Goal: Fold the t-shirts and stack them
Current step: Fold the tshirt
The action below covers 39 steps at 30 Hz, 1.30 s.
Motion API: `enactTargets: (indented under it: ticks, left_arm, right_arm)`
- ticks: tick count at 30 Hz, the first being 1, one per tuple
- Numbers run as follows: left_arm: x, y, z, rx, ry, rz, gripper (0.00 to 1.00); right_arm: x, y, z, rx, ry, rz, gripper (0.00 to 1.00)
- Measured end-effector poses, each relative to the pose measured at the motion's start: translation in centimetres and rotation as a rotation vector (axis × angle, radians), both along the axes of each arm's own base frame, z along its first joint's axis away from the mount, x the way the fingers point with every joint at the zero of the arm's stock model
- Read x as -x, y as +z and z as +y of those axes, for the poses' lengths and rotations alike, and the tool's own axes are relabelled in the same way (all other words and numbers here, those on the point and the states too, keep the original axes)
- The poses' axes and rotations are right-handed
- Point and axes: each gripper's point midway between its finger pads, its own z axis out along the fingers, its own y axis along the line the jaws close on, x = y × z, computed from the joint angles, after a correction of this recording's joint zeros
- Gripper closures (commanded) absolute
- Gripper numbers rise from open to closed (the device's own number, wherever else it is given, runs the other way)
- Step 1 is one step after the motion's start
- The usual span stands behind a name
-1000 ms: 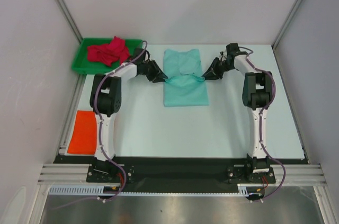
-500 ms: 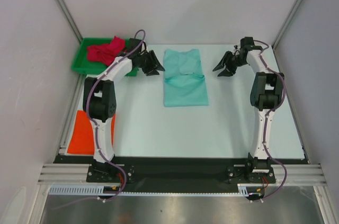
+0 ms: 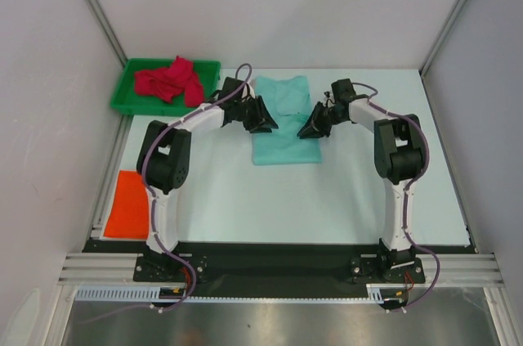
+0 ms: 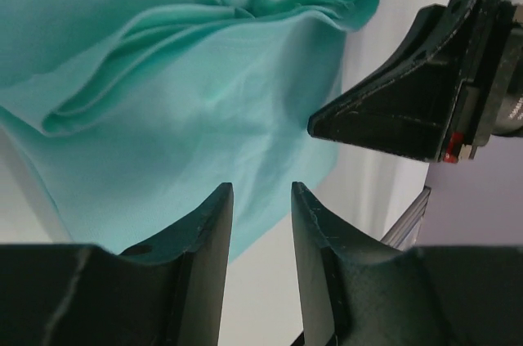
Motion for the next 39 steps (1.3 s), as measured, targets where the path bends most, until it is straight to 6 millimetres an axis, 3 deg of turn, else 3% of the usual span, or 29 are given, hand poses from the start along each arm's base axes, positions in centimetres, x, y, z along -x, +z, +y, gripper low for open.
enactTargets:
  ticks: [4,14,19,26,29,34,39]
  left_arm:
    - [-1.1,-1.8,-0.1,0.017,0.028,0.018,0.6]
    - [-4.6,-5.8,0.1,0.034,0.058,0.044,0.59]
    - [-6.5,-5.6,0.9,0.062,0.08,0.026,0.59]
    - [-9.2,-5.4,2.2,0.079,0.111,-0.002,0.57]
    - [-10.2,-4.6,2.3,0.069,0.11,-0.023,0.55]
    - [-9.6,-3.4,2.7,0.04,0.093,-0.035,0.52]
    - [-5.8,-0.8,3.3,0.033,0.073,-0.034,0.53]
  right_arm:
    - [-1.1,-0.4,0.6,-0.017,-0.024,-0.019,0.8]
    - [-7.2,-2.1,-0.2,-0.053,-0.114,-0.072,0.8]
    - [-9.0,-3.0,-1.9,-0.072,-0.164,-0.059,0.79]
    - [-12.3,-2.4,-5.0,-0.076,-0.226,-0.099,0.78]
    - [-12.8,-2.1,-6.3,-0.063,-0.234,-0.102,0.77]
    - [-12.7,-0.7,-8.4,-0.029,-0.223,-0.108,0.71]
    - [-10.5,2.1,-8.7,0.014,-0.182,-0.116,0.66]
